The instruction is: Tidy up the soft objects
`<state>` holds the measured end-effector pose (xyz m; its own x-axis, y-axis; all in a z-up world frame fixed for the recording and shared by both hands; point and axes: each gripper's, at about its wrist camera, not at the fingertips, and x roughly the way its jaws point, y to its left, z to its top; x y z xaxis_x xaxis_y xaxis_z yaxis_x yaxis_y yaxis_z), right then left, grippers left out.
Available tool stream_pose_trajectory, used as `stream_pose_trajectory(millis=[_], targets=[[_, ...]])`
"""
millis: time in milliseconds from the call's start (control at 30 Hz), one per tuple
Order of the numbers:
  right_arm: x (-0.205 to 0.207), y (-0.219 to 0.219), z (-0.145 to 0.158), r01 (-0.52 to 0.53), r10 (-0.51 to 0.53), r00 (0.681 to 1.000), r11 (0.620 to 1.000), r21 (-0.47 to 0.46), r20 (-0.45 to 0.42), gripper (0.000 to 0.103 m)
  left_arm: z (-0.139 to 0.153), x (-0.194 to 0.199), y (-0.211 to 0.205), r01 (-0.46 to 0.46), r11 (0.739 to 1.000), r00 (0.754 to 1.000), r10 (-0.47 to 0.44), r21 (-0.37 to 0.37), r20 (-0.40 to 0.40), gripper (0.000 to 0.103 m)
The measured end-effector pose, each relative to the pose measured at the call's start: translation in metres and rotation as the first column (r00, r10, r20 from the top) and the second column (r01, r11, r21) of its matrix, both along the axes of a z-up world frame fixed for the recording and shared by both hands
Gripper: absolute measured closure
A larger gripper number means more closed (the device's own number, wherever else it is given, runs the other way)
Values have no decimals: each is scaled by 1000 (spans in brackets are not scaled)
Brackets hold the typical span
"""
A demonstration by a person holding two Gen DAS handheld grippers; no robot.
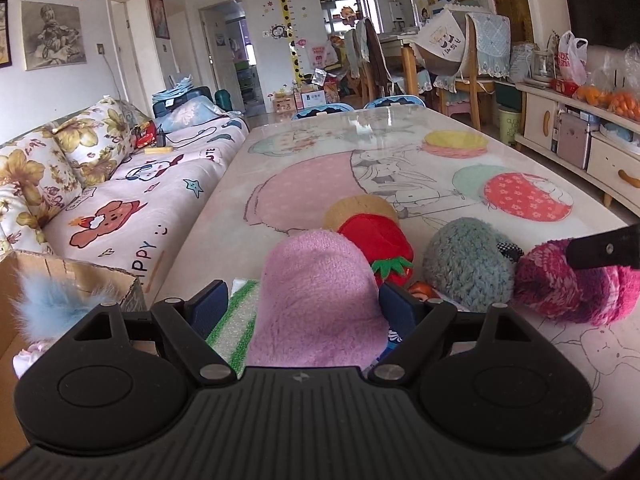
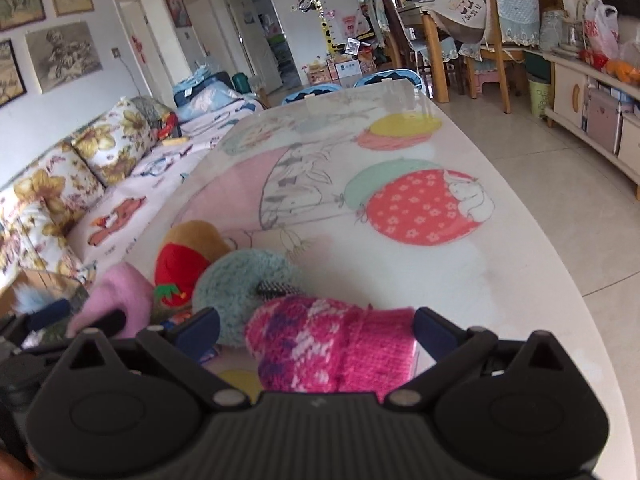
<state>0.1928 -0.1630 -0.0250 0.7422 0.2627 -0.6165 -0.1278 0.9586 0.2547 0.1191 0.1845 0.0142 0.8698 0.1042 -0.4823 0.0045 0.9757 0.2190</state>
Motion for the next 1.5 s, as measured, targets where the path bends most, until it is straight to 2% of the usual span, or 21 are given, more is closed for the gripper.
stream_pose_trajectory(millis=[100,233,400,600,733,900,933,967,1100,1267,1300,1367,1433,1500], targets=[[4,2,-7,-8,7,1000,1000,-29,-17,1,-1,3,5,3,1000,1000,-4,-18,-15,2],[11,5,-16,-12,10,999,999,-46,-48,1,-4,8,7,-10,999,999,8,-41,-45,17],[14,7,-22,-15,12,999,998,-61,-48,1,-1,6,6,-16,998,999,14,-64,-41,25],[15,7,-21,-26,23,999,997,-76,-34,11,1,1,5,-22,994,999,18,-107,-40,31],[13,7,-18,-27,25,999,996,-84,-21,17,6,-2,10,-25,981,998,14,-192,-57,35],[9,7,-14,-15,15,1000,996,-86,-4,22,13,-9,11,-23,970,999,14,-241,-39,50],[8,7,-13,-12,12,1000,996,-87,3,22,15,-11,10,-20,968,1000,14,-248,-28,60],[7,7,-11,-12,12,1000,996,-88,8,23,16,-12,9,-19,967,1000,14,-254,-21,61],[4,9,-5,-18,20,999,996,-83,27,23,14,-13,4,-12,971,1000,9,-237,-13,60],[2,10,-6,-33,36,999,996,-81,26,23,8,-5,10,-24,963,999,14,-267,-42,60],[2,11,-6,-37,39,999,996,-80,24,23,8,-3,10,-25,962,999,13,-273,-44,53],[2,12,-6,-43,44,999,996,-77,21,23,7,1,10,-15,958,999,1,-286,-47,24],[1,14,-7,-53,54,998,995,-80,18,23,6,3,8,-7,962,999,-7,-272,-49,13],[-1,16,-7,-65,66,998,994,-90,16,23,2,9,4,-5,970,998,-10,-241,-61,7]])
